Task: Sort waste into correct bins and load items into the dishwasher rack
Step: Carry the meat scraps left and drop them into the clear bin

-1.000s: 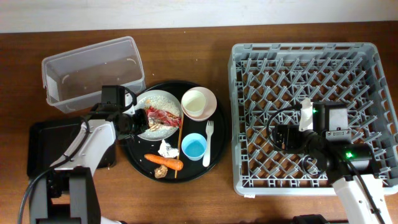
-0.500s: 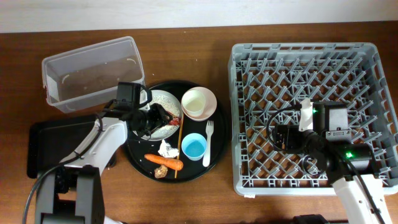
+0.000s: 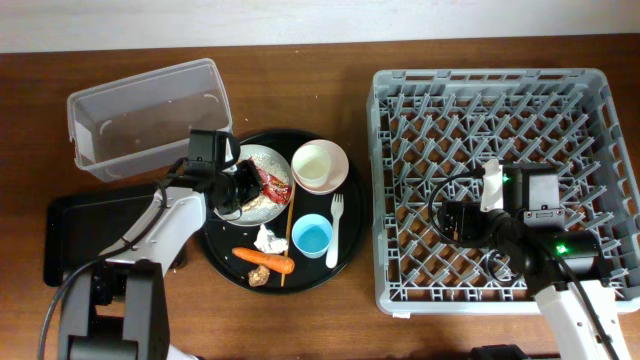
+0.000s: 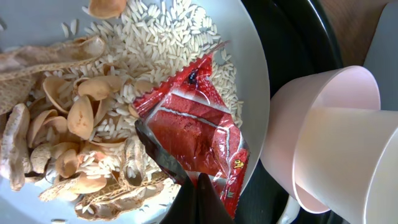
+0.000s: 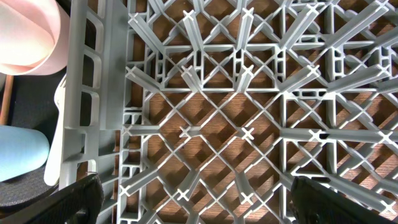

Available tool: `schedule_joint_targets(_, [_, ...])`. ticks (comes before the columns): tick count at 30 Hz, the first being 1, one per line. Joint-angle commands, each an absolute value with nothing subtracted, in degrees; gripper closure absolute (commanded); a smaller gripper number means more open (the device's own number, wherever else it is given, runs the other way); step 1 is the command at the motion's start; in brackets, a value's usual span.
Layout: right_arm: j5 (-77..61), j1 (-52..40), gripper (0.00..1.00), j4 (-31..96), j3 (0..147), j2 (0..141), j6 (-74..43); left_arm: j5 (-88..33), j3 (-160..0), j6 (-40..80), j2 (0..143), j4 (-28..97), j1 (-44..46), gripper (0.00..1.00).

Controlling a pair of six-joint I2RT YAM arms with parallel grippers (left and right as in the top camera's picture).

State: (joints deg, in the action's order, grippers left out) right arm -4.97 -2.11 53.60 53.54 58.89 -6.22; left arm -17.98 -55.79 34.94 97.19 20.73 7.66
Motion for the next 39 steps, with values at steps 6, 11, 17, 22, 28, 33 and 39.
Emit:
schedule_joint_targets(6, [-4.3, -1.8, 0.01, 53.6, 54.8, 59.0, -6.3, -9.9, -63.7, 20.9, 79.4, 15.9, 0.7, 0.99])
schedule_joint_targets(11, [-4.3, -1.8, 0.01, 53.6, 54.8, 59.0, -6.3, -2.1, -63.7, 20.9, 89.0, 3.6, -7.3, 0.94])
schedule_joint_targets(17, [-4.3, -1.8, 0.01, 53.8, 54.8, 59.0, -6.3, -8.0, -64.0, 19.6, 93.2, 1.8, -7.3, 0.48])
schedule_joint_targets(22, [-4.3, -1.8, 0.01, 53.8, 54.8, 59.0, -6.3, -25.0, -63.8, 19.6, 90.9, 37.6, -1.8, 0.47])
schedule_joint_targets(28, [-4.3, -1.8, 0.01, 54.1, 54.8, 59.0, -6.3, -10.6, -61.7, 19.6, 91.1, 52.3, 13.5, 0.42])
schedule_joint_targets(33, [-4.3, -1.8, 0.01, 54.1, 54.8, 59.0, -6.3, -9.2, -59.8, 19.7, 92.4, 48.5, 18.1, 0.43])
schedule_joint_targets(39, [-4.3, -1.8, 0.01, 54.1, 54.8, 59.0, -6.3, -9.2, -59.7, 19.7, 99.4, 50.3, 22.3, 0.56])
